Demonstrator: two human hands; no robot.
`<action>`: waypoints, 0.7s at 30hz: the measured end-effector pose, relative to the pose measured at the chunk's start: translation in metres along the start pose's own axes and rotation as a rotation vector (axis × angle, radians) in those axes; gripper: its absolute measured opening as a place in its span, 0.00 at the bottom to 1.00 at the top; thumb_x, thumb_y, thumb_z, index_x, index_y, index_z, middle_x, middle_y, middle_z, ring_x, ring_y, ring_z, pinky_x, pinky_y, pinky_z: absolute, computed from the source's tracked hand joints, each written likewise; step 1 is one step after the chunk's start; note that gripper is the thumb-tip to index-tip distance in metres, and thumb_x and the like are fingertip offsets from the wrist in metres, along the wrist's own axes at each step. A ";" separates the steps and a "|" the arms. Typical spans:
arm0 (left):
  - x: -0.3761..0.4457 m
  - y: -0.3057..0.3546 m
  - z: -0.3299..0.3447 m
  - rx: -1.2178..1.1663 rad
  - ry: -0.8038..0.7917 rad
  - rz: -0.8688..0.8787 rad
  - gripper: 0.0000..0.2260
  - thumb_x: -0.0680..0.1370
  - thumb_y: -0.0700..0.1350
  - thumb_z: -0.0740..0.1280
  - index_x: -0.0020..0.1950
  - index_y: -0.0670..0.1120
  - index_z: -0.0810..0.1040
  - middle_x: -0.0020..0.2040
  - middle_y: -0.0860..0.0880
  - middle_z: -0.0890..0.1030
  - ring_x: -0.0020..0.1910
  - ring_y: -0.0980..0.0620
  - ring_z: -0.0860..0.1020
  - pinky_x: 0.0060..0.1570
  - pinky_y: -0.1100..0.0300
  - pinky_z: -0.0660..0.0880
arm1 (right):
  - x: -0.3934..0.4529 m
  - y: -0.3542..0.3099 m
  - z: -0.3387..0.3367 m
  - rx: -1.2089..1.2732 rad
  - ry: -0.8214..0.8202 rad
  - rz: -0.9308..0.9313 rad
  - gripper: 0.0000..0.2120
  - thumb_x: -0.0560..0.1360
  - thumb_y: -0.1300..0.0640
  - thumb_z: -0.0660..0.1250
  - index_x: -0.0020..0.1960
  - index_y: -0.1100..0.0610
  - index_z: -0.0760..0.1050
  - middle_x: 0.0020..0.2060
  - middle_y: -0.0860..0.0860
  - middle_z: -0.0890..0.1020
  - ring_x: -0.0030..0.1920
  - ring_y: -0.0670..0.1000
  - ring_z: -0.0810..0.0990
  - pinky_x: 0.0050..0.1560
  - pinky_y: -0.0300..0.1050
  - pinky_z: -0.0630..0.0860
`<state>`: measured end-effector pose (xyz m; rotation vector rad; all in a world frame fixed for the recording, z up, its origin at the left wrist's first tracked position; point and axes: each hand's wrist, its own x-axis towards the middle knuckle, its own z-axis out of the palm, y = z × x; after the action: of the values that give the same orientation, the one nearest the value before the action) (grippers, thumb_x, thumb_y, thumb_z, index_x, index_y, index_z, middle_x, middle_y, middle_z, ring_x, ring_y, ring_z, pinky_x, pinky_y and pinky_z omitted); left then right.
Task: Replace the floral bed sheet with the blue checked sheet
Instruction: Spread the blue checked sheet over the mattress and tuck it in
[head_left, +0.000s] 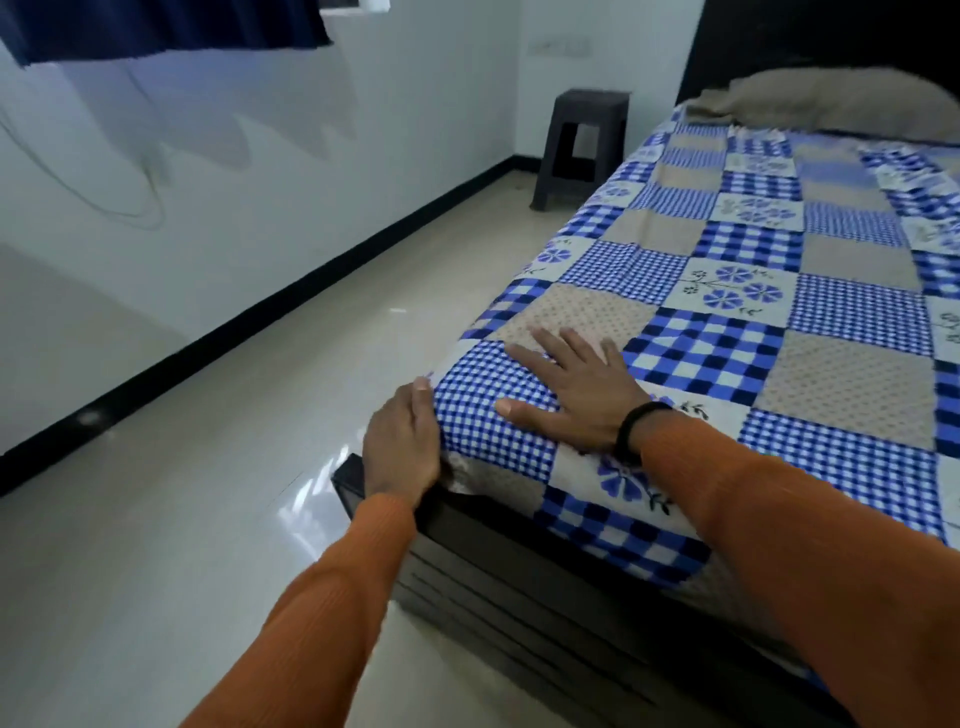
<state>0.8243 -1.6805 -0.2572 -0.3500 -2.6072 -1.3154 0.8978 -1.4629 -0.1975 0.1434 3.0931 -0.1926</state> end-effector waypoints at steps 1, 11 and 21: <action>0.003 0.003 -0.002 -0.057 0.011 -0.050 0.23 0.86 0.57 0.48 0.57 0.48 0.79 0.52 0.48 0.82 0.51 0.48 0.78 0.53 0.54 0.72 | 0.011 -0.006 -0.001 -0.002 -0.021 0.009 0.45 0.67 0.15 0.40 0.79 0.32 0.38 0.82 0.43 0.40 0.82 0.53 0.39 0.76 0.71 0.38; 0.060 0.016 -0.040 -0.301 -0.368 -0.877 0.24 0.86 0.55 0.50 0.66 0.39 0.76 0.67 0.37 0.77 0.65 0.39 0.76 0.69 0.49 0.69 | 0.055 -0.038 -0.052 -0.028 -0.435 0.154 0.46 0.65 0.15 0.46 0.78 0.34 0.52 0.82 0.45 0.47 0.81 0.58 0.47 0.74 0.73 0.51; 0.116 -0.015 -0.051 -0.146 -0.801 -1.118 0.26 0.74 0.61 0.74 0.61 0.42 0.80 0.55 0.46 0.81 0.53 0.46 0.78 0.50 0.57 0.73 | 0.189 -0.042 -0.082 -0.159 -0.359 -0.070 0.16 0.81 0.43 0.61 0.56 0.56 0.74 0.52 0.58 0.77 0.56 0.62 0.77 0.54 0.55 0.76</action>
<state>0.7130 -1.7168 -0.2059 0.9151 -3.5548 -1.9496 0.7031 -1.4775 -0.1193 -0.0058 2.7419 0.0253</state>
